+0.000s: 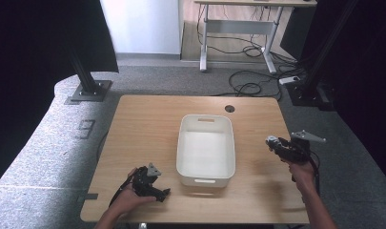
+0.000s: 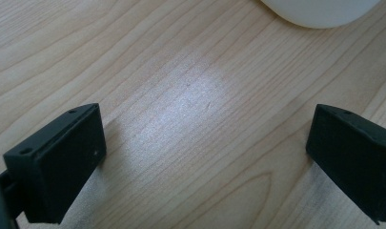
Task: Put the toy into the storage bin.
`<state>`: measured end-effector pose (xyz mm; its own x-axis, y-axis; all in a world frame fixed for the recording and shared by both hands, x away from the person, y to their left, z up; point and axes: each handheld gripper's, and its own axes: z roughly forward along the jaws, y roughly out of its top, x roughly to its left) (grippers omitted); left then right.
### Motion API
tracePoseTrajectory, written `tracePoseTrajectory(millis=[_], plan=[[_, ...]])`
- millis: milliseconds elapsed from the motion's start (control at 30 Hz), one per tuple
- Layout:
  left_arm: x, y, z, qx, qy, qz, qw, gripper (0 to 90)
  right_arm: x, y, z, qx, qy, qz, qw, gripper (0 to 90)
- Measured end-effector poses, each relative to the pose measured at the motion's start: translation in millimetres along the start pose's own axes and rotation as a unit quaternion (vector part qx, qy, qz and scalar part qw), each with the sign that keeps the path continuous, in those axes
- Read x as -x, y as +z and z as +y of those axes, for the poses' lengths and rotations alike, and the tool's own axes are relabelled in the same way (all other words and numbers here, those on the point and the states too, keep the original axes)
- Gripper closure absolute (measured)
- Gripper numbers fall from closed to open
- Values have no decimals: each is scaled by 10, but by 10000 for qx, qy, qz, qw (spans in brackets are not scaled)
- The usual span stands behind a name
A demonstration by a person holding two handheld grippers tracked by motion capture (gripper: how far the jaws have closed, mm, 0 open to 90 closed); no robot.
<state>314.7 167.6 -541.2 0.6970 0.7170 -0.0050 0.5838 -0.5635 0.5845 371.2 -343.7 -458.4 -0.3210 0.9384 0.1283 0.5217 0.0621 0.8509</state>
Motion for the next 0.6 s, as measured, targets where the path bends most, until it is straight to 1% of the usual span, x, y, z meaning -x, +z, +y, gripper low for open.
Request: tracePoseTrajectory(millis=[600], plan=[[-2,0,1,1,11,1,10000,0,-182,7,53,16,-86,141,9999,508]])
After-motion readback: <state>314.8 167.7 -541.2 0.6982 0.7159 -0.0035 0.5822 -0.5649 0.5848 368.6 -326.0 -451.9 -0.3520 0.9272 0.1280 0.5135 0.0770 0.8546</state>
